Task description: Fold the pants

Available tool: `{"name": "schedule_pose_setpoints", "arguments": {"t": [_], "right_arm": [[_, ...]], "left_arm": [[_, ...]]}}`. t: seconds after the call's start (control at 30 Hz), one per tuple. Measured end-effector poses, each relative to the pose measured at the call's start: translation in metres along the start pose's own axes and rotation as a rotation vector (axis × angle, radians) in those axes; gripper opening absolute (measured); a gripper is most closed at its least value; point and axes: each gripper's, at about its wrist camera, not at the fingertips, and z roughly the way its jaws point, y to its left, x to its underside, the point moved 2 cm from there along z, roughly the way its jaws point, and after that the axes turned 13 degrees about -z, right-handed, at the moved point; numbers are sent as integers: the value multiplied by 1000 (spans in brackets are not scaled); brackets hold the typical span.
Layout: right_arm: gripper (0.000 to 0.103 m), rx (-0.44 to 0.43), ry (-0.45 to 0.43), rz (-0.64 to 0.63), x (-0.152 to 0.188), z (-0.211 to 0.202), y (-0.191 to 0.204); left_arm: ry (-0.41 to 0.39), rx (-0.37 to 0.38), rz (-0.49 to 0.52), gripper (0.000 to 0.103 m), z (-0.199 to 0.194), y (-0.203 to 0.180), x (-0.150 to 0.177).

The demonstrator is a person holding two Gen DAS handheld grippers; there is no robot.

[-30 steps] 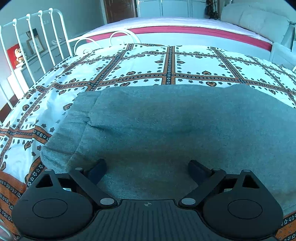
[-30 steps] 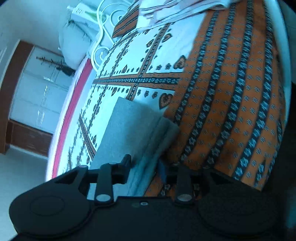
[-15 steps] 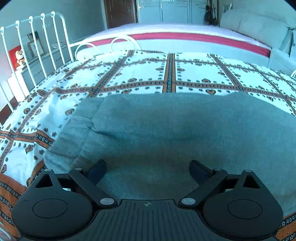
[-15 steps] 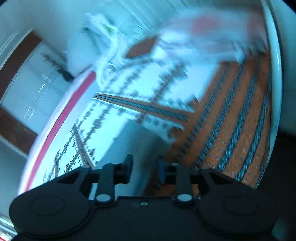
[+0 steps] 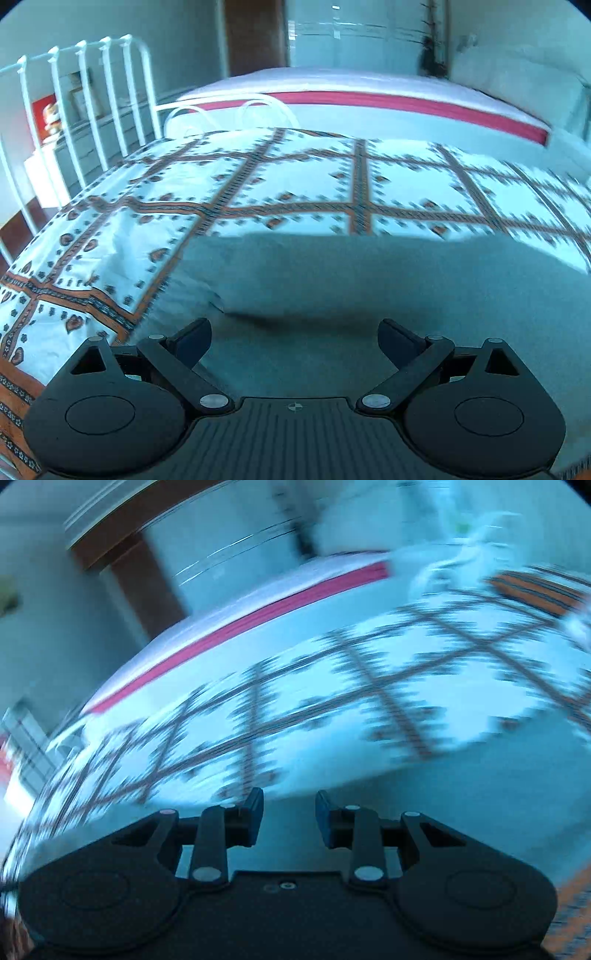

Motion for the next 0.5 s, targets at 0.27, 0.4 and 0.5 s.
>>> {"name": "schedule_pose_setpoints", "arguments": {"t": [0.27,0.4,0.5], "right_arm": [[24,-240,95,-357,-2,77,157],[24,-269,115,-383,-21,118,187],[26,-290,141,-344,-31,146,192]], "left_arm": [[27,-34,-127,96,47,41,-42],[56,-19,-188,96,72,66,-53],[81,23,-203,96,87,71,-55]]}}
